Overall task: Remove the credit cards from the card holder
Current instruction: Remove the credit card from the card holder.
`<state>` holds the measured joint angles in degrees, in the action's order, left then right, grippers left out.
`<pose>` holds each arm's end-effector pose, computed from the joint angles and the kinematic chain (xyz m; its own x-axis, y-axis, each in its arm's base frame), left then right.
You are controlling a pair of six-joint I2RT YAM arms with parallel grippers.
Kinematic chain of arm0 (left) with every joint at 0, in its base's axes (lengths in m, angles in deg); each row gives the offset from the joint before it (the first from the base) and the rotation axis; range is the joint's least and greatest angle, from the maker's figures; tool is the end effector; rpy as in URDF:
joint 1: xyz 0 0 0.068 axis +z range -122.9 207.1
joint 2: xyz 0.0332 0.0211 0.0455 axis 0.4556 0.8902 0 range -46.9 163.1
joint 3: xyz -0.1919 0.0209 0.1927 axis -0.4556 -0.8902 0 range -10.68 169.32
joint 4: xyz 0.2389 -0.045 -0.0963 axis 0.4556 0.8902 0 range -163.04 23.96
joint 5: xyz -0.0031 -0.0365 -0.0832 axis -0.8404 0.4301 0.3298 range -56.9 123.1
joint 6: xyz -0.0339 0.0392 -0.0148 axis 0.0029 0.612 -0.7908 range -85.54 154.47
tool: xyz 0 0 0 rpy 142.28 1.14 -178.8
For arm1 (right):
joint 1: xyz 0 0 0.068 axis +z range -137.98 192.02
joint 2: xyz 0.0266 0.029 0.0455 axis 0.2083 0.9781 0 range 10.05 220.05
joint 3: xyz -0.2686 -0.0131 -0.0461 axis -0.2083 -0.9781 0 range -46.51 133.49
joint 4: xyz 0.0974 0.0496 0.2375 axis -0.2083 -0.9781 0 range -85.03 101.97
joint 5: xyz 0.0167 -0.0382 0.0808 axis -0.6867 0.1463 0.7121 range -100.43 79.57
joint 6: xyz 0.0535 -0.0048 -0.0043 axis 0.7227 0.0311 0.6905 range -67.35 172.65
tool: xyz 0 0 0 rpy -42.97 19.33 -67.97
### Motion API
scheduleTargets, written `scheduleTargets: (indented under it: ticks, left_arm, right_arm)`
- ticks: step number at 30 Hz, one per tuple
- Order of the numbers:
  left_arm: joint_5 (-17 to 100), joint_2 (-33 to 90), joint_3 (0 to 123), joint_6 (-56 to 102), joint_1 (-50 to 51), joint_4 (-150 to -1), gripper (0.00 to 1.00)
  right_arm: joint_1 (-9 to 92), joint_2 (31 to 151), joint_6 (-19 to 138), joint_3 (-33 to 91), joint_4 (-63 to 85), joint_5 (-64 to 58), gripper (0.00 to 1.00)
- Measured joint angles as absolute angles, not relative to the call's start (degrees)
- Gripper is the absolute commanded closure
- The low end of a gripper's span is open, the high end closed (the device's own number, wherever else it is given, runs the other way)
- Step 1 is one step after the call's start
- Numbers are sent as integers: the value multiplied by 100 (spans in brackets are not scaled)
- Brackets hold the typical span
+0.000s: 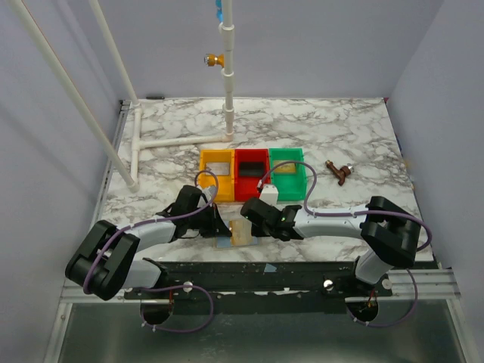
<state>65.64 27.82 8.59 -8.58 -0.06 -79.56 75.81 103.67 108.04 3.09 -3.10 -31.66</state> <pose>0.1756 -0.1116 0.1220 -0.9675 -0.1504 -0.2034 0.0532 0.6651 -0.7448 0.1482 0.2720 0.1580 -0.8358 0.0391 -0.5476 -0.1164 0.9622 0.2464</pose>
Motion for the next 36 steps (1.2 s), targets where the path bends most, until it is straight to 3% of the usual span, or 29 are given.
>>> scheduleTargets:
  ticks: [2,7,9,26,36]
  left_arm:
    - [6564,2782,861,-856,3,-7937,100]
    - [6566,2782,874,-856,3,-7921,100]
    - [6568,2784,889,-858,3,-7908,100]
    - [6575,3034,1047,-930,-38,-7937,100]
    - [6575,3049,1047,-952,-41,-7954,100]
  right_arm:
    - [7581,10365,10804,309,-310,-3166,90]
    - [7581,10323,10734,309,-321,-3164,64]
    - [7581,10306,10656,307,-393,-3170,59]
    - [7605,10319,10411,420,-719,-3197,46]
    - [7702,10315,10363,423,-712,-3197,44]
